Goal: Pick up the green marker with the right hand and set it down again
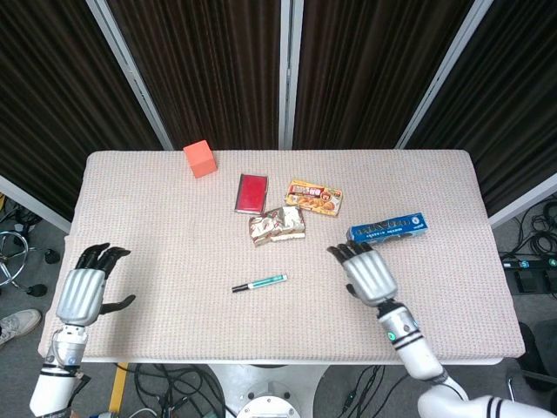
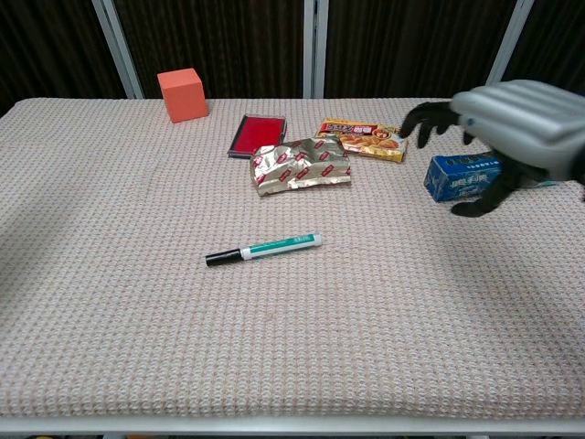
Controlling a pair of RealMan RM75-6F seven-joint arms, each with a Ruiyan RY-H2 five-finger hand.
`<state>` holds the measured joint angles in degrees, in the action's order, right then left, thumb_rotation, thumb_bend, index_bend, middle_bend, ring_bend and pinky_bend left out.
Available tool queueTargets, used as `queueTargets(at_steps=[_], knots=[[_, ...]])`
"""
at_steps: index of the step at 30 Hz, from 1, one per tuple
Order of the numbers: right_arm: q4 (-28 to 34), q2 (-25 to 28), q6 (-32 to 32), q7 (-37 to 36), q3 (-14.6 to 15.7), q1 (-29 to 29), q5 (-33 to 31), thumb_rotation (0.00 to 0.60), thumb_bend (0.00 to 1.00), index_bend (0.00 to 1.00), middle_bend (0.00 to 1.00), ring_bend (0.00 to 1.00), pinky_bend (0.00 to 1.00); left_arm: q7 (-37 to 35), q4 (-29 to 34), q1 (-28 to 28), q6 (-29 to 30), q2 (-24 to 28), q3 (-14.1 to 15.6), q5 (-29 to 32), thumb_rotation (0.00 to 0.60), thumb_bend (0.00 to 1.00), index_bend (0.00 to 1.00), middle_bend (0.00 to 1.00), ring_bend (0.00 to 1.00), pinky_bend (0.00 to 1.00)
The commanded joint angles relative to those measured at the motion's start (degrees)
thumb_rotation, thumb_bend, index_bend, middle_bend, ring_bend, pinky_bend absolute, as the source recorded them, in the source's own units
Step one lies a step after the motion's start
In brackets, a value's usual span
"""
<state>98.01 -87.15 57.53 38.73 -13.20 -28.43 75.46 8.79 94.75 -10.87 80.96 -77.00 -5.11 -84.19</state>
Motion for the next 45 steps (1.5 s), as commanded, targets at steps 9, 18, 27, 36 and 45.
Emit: queueTargets(at_steps=[9,18,27,36,45], knots=[[-10.15,-14.2,-8.08,16.05,-1.54,-16.12,-15.84,0.6,0.06,0.38,0.35,0.66,0.82,-2.36,-1.33,-0.85,-1.41,0.18,-0.33,1.3,0.6,0.09,0.23,0.23,0.12,0.13],[-15.2,-18.93,-6.78,18.03,-0.18,-20.6,-22.0,0.6,0.07,0.39,0.39,0.66,0.82,-4.58,-3.13,-1.43,-2.2,-0.05,-0.21,1.53,0.6,0.09,0.23,0.23,0.12,0.13],[-20.35,-22.89,-4.7,15.81,1.31,-22.35,-22.55,0.6,0.07,0.44,0.44,0.66,0.82,-5.82,-4.23,-1.52,-2.61,-0.23,0.28,1.75,0.6,0.09,0.23,0.23,0.12,0.13],[-23.79,-25.31,-4.53,13.33,1.7,-23.89,-22.05,0.6,0.08,0.47,0.46,0.66,0.82,-6.79,-5.17,-1.61,-2.93,-0.25,0.65,1.82,0.6,0.09,0.23,0.23,0.12,0.13],[-26.67,-27.26,-4.33,12.36,1.8,-24.95,-22.3,0.6,0.15,0.49,0.48,0.66,0.82,-7.61,-5.83,-1.61,-3.12,-0.25,0.89,2.0,0.6,0.09,0.23,0.23,0.12,0.13]])
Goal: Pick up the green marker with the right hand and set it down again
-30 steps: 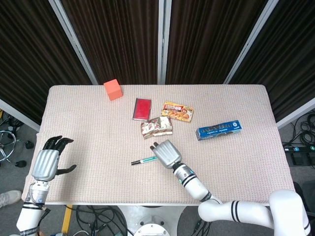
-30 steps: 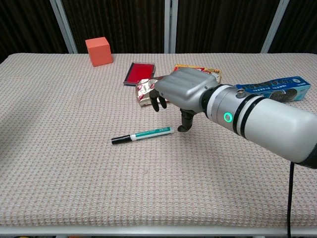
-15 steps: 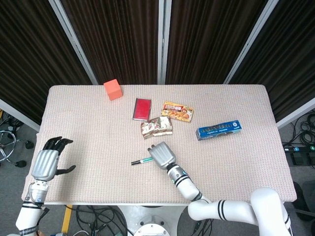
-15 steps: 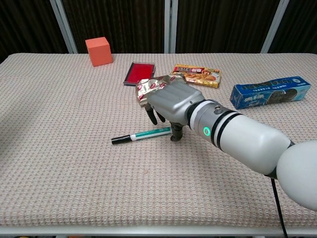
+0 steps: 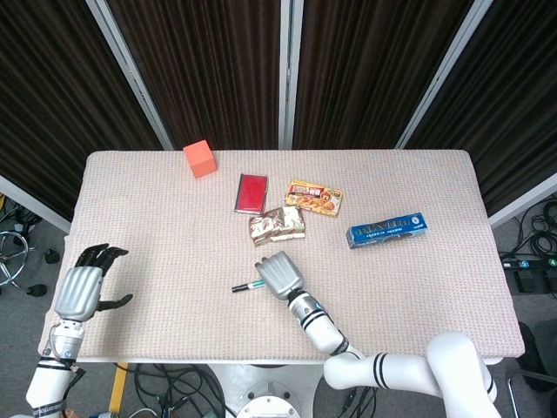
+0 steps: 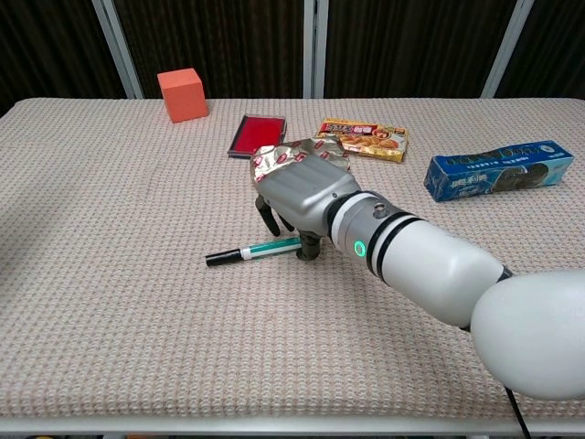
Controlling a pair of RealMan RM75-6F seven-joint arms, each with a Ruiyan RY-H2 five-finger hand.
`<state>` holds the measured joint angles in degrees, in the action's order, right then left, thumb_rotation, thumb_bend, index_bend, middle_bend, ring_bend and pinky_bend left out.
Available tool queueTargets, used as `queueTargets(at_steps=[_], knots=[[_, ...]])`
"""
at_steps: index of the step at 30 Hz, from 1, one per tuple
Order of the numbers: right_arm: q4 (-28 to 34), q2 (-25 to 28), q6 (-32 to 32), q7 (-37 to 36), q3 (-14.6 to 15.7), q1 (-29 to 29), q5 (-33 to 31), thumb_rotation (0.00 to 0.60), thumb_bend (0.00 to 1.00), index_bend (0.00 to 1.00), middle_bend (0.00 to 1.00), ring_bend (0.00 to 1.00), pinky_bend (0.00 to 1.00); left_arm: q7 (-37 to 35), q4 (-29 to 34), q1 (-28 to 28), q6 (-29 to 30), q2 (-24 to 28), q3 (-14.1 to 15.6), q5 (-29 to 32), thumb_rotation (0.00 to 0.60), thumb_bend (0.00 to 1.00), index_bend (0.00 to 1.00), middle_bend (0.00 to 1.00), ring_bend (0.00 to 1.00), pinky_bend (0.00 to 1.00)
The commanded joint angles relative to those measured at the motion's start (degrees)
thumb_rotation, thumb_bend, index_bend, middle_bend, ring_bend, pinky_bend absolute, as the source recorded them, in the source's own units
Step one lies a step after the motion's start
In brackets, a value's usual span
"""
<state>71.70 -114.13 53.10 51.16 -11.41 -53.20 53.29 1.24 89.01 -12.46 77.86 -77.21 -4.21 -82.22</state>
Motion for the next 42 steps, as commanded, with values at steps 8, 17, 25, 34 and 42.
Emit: queueTargets(at_steps=[8,17,25,34,42], knots=[[-1.49,-1.0,0.26,0.22,0.04,-0.78,-1.02,0.6,0.15,0.52,0.49,0.69,0.82,-0.18,-0.34,-0.22,-0.36,-0.22,0.12,0.16,0.6,0.09,0.23,0.23,0.12,0.13],[-2.14,-1.54,0.77,0.4,0.17,-1.09,-1.44,0.6,0.17,0.59,0.54,0.7,0.82,-0.19,-0.34,-0.3,-0.45,-0.3,0.22,0.27,0.6,0.09,0.23,0.23,0.12,0.13],[-1.08,-0.98,3.51,-0.25,-0.38,-0.52,-0.5,0.6,0.22,0.64,0.59,0.72,0.82,-0.51,-0.31,-0.54,-0.65,-0.38,0.01,0.44,0.6,0.09,0.23,0.23,0.12,0.13],[-0.31,-0.54,11.92,-3.88,-3.2,1.74,3.33,0.6,0.26,0.67,0.62,0.72,0.82,1.64,1.84,-2.99,-2.13,-0.53,-2.36,1.48,0.6,0.1,0.23,0.23,0.12,0.14],[-1.28,-1.92,17.9,-4.39,-5.98,3.11,4.52,0.6,0.27,0.68,0.63,0.72,0.82,10.63,5.86,-7.53,-4.41,-3.09,-6.79,5.8,0.6,0.17,0.23,0.26,0.15,0.2]])
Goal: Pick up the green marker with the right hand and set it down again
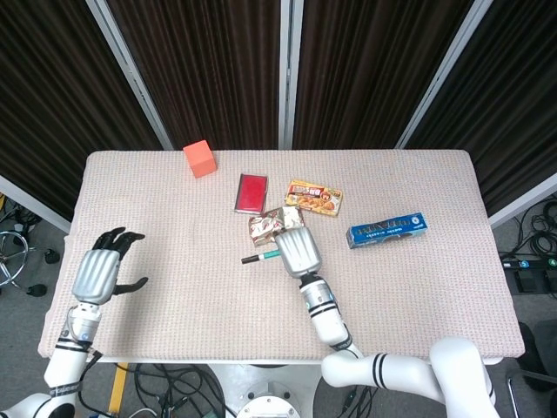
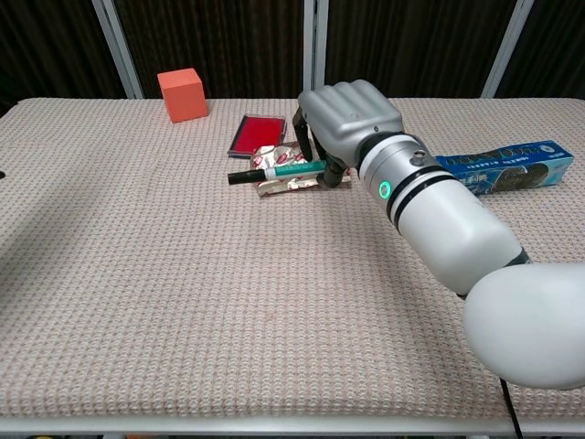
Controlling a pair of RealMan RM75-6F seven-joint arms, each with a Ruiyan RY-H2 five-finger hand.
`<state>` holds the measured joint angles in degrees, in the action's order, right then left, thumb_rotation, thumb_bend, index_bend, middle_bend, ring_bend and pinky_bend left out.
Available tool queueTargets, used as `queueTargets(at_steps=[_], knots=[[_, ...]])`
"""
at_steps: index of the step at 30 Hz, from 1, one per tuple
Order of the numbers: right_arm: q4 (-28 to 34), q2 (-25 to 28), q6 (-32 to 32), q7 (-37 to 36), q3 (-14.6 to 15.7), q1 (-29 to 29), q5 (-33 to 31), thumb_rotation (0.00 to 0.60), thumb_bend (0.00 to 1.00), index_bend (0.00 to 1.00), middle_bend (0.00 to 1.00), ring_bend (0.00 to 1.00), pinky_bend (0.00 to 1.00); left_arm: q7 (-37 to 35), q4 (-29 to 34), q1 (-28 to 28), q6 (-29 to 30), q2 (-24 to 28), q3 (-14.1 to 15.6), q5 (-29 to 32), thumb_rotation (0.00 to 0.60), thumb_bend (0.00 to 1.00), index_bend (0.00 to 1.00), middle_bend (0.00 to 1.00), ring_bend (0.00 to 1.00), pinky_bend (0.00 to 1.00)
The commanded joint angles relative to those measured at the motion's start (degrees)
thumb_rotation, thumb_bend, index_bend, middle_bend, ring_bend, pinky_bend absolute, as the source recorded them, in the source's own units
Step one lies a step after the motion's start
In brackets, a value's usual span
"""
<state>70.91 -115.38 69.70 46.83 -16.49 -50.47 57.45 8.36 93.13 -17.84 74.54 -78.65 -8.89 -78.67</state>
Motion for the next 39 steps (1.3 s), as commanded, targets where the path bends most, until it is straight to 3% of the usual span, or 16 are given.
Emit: queueTargets(at_steps=[1,13,19,26,39], knots=[[-0.76,-1.0,1.86,0.01,-1.18,0.42,0.48,0.6,0.27,0.68,0.63,0.72,0.82,4.66,2.14,-2.8,-1.33,-2.23,-2.7,2.89,0.6,0.18,0.23,0.27,0.15,0.2],[-8.94,-8.57,7.73,-0.13,-5.5,-1.7,3.23,0.6,0.3,0.69,0.64,0.72,0.82,19.74,4.6,-11.84,-2.51,-13.91,-8.23,10.49,0.6,0.21,0.31,0.37,0.28,0.34],[-14.09,-12.13,8.04,-0.91,-7.87,-3.78,4.06,0.6,0.3,0.69,0.64,0.72,0.82,24.86,4.75,-14.29,-2.37,-17.68,-8.81,15.23,0.6,0.21,0.33,0.37,0.29,0.34],[-17.41,-14.63,7.26,-2.39,-9.4,-5.56,4.61,0.6,0.3,0.69,0.64,0.72,0.82,26.47,2.18,-16.47,-2.56,-20.64,-9.22,18.31,0.6,0.21,0.34,0.38,0.29,0.35],[-17.82,-14.63,7.45,-3.94,-7.32,-8.56,1.12,0.6,0.3,0.69,0.64,0.72,0.82,25.14,-3.24,-18.87,-2.27,-23.64,-9.44,18.9,0.6,0.21,0.35,0.41,0.31,0.37]])
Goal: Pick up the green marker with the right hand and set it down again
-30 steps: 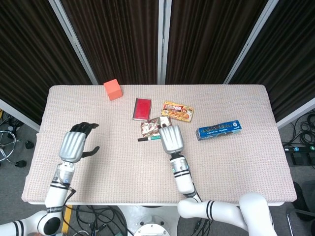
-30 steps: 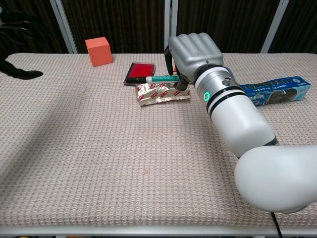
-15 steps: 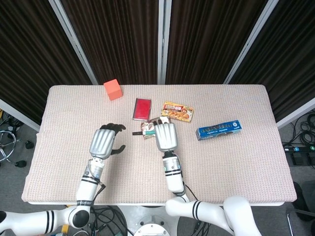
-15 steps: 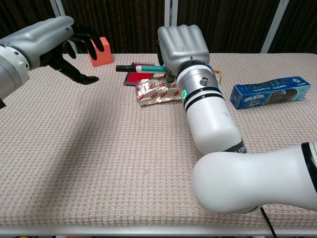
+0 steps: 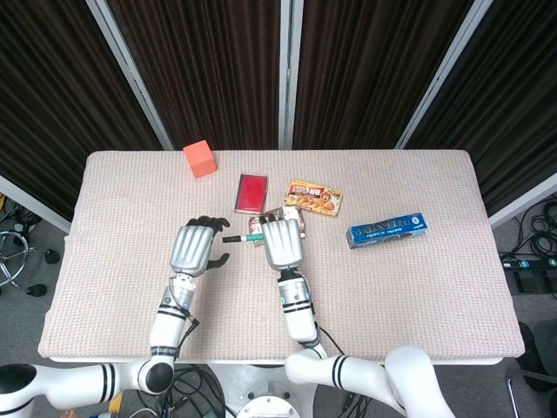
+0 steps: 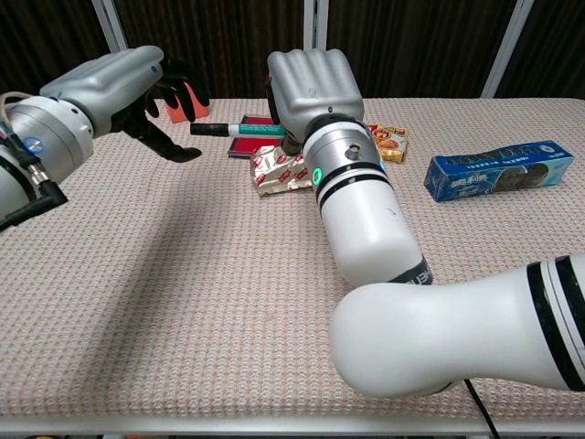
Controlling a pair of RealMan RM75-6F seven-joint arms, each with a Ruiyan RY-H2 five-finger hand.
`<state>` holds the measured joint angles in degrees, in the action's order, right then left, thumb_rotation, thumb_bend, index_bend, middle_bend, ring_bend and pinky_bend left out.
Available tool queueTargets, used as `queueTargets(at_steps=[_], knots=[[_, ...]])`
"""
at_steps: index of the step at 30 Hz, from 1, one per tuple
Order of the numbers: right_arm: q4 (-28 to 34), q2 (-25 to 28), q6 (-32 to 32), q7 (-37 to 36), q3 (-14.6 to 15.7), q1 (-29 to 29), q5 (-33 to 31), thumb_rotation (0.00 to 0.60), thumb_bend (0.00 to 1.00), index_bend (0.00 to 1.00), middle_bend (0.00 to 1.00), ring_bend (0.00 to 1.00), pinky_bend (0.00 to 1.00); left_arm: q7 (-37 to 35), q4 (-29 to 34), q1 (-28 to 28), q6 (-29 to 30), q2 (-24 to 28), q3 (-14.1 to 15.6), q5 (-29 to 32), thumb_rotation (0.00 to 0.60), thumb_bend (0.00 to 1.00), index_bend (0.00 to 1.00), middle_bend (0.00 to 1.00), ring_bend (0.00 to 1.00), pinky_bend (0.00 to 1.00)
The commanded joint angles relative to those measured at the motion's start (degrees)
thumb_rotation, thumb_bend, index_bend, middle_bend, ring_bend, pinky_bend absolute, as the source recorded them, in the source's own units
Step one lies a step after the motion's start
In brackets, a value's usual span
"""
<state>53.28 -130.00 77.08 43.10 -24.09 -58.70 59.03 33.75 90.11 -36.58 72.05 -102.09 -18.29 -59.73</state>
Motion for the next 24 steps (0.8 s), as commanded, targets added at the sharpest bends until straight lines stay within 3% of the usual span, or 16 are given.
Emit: queueTargets(at_steps=[1,7,24], knots=[[-0.28,0.0,0.07,-0.33,0.46,-0.56,-0.84,0.6,0.3,0.69,0.64,0.72,0.82,-0.38,-0.45,-0.26,0.38,-0.35,0.0,-0.2,0.6,0.21,0.36,0.41,0.32,0.37],[-0.47,0.0,0.54,-1.01,1.39,-1.32,-2.19,0.6,0.3,0.69,0.64,0.72,0.82,-0.37,-1.62,-0.69,0.52,-0.81,0.22,0.19,0.6,0.24,0.38,0.43,0.39,0.44],[-0.8,0.0,0.86,-1.94,2.32,-2.22,-3.41,0.6,0.3,0.69,0.64,0.72,0.82,-1.59,-4.7,-1.86,0.58,-2.69,-0.2,1.63,0.6,0.27,0.43,0.48,0.43,0.47]])
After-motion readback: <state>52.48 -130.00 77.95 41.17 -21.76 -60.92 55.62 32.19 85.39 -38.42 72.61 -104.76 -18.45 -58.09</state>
